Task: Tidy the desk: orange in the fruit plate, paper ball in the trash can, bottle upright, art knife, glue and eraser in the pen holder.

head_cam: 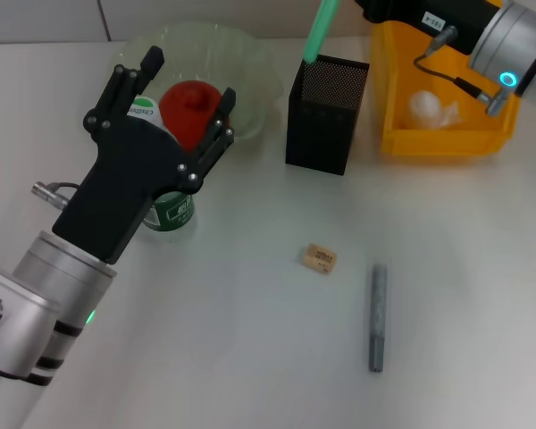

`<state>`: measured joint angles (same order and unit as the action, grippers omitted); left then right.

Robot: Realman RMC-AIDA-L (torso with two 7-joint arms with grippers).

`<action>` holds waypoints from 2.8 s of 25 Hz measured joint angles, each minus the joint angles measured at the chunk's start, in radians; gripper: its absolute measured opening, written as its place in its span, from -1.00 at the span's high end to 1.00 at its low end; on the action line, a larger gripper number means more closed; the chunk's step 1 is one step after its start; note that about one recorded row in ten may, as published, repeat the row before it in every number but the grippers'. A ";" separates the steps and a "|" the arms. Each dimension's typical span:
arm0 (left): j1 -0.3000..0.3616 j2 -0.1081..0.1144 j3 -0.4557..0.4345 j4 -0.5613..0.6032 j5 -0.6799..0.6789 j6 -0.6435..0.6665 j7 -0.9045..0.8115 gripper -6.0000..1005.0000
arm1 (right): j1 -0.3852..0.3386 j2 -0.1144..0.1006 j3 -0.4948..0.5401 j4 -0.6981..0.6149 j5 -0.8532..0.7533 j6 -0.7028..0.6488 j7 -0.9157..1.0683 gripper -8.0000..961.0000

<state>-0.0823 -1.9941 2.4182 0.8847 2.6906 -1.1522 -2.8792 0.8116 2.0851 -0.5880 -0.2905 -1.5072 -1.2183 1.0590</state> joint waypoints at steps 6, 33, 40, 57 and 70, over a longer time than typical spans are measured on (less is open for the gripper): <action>0.000 -0.006 -0.002 -0.032 0.000 -0.020 0.000 -0.52 | 0.004 0.002 -0.037 0.016 0.001 0.061 0.000 0.60; -0.046 0.133 -0.003 0.425 0.079 0.540 -0.001 -0.52 | -0.118 -0.002 -0.073 -0.040 0.074 0.008 0.010 -0.04; -0.048 0.131 -0.046 0.500 0.130 0.639 0.001 -0.52 | -0.136 -0.002 -0.066 -0.041 0.076 -0.016 0.012 -0.18; -0.157 0.140 -0.243 0.739 0.140 1.069 0.001 -0.52 | -0.272 -0.001 -0.065 -0.111 0.087 -0.160 0.038 -0.18; -0.205 0.107 -0.512 0.963 -0.307 1.591 0.401 -0.52 | -0.293 -0.002 -0.064 -0.109 0.087 -0.185 0.046 -0.18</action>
<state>-0.2874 -1.8870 1.9066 1.8481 2.3832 0.4390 -2.4777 0.5189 2.0836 -0.6518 -0.3999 -1.4205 -1.4033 1.1045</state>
